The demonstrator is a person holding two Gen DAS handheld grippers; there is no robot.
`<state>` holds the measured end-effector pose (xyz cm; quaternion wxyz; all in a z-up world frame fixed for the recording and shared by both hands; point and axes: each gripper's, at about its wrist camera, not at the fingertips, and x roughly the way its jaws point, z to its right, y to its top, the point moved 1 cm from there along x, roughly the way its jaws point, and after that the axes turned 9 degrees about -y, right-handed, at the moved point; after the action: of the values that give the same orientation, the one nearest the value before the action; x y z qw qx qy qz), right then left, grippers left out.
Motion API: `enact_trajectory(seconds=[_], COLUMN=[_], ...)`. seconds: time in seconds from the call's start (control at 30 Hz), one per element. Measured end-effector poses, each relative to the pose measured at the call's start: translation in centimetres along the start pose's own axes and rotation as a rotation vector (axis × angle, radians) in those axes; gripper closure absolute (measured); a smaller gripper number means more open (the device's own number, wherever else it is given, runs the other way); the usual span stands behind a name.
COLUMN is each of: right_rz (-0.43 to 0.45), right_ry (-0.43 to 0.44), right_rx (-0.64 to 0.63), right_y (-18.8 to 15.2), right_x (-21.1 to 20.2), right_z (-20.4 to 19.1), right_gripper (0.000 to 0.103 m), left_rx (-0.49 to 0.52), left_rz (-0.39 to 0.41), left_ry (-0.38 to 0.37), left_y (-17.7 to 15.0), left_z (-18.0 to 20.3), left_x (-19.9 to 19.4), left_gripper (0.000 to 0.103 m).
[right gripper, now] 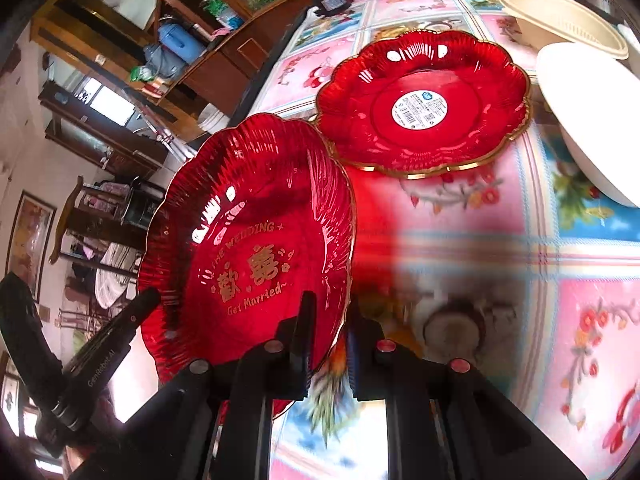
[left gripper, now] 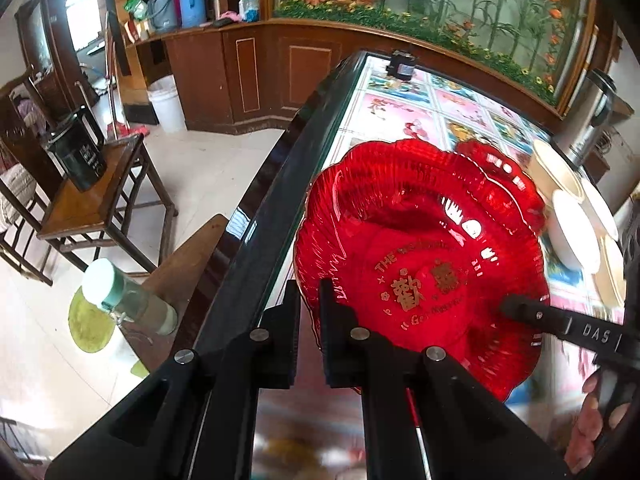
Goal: Organize plates and bowls
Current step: 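Grasp the large red wedding plate rim with the left tool and lift, then move the right tool to the small red scalloped plate while the left tool holds the wedding plate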
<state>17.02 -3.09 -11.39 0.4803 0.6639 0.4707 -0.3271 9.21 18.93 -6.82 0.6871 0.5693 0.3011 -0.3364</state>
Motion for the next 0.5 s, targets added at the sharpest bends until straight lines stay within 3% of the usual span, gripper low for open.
enact_trajectory(seconds=[0.27,0.5], right_rz=[-0.024,-0.043], right_ry=[0.035,0.033], right_rx=[-0.035,-0.061], right_y=[-4.6,-7.5], right_x=[-2.5,-2.0], right_z=[0.2,-0.3], right_gripper=[0.090,0.089], left_rx=[0.038,-0.015], left_rz=[-0.020,-0.048], left_ry=[0.020,0.036], left_y=[-4.9,-6.6], left_z=[0.2,-0.9], left_x=[-3.0,-1.8], left_gripper=[0.094,0.092])
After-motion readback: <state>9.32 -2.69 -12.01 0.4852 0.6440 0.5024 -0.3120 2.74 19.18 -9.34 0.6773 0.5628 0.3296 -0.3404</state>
